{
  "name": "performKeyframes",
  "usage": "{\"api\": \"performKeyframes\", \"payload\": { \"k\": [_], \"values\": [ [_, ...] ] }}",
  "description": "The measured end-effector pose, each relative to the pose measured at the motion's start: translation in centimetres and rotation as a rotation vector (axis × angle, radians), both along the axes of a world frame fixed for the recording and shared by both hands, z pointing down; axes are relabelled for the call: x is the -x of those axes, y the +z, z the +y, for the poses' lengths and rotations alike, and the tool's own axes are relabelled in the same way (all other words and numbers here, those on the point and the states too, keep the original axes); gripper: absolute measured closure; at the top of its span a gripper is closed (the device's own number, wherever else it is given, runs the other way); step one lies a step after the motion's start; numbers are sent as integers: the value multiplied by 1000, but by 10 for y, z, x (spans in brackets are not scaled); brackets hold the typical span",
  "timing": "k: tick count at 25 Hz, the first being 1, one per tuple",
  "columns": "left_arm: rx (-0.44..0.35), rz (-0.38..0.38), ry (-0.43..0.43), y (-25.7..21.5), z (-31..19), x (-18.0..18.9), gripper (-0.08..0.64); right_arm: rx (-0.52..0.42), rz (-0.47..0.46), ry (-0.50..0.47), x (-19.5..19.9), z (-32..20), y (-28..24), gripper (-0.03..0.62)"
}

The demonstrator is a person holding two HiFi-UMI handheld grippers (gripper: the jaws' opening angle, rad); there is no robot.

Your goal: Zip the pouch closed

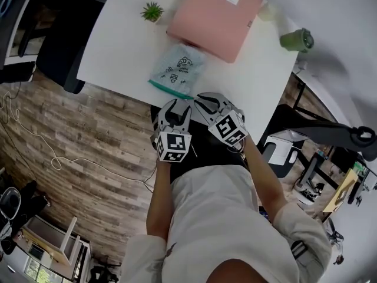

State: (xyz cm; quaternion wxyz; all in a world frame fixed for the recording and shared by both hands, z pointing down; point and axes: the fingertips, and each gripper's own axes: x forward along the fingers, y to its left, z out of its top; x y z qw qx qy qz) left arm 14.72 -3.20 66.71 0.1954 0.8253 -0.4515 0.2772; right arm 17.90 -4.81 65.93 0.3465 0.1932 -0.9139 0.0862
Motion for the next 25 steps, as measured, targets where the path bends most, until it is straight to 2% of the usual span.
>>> {"api": "performKeyframes", "payload": {
  "k": [5, 8, 22, 25],
  "values": [
    [7, 3, 7, 4, -1, -5, 374, 26, -3, -23, 3, 1, 7, 537],
    [12, 1, 6, 6, -2, -7, 380, 55, -25, -38, 6, 3, 7, 569],
    [31, -43, -32, 13, -3, -1, 430, 136, -116, -41, 15, 13, -3, 574],
    [34, -40, -33, 13, -3, 0, 483, 138, -121, -30, 14, 13, -4, 575]
  ]
}}
